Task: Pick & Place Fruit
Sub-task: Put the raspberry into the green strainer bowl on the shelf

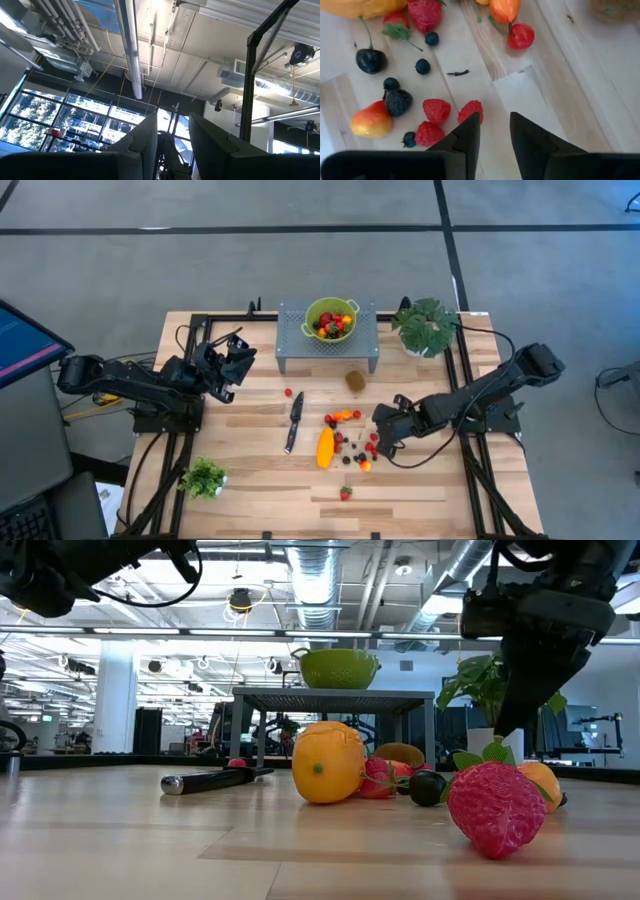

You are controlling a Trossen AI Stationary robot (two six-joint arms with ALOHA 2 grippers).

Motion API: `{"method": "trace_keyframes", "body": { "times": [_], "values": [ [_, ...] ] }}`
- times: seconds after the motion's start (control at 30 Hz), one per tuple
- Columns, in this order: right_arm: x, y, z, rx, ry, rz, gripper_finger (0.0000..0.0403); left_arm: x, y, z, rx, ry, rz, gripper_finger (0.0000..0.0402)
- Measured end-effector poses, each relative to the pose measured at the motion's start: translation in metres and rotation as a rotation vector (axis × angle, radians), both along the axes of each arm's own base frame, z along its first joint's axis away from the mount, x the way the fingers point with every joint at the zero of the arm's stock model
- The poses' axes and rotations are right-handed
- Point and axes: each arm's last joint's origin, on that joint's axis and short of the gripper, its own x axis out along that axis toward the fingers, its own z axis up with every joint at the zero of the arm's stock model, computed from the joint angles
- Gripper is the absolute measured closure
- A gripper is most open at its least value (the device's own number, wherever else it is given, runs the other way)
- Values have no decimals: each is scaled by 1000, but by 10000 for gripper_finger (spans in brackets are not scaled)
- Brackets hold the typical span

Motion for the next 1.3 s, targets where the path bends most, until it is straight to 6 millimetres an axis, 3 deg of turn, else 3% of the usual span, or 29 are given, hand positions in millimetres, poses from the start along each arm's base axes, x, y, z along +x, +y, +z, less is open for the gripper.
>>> {"method": "trace_keyframes", "body": {
  "times": [0.3, 0.43, 0.83, 1.3],
  "values": [
    [0, 1, -2, 49, 20, 0, 179, 0, 0, 0, 2, 0, -2, 296],
    [5, 3, -5, 59, 0, -2, 149, 0, 0, 0, 2, 0, -2, 296],
    [16, 9, -45, 5, 119, 26, 164, 0, 0, 0, -1, 0, 2, 296],
    [19, 10, -47, 2, 98, 47, 213, 0, 0, 0, -1, 0, 1, 296]
  ]
}}
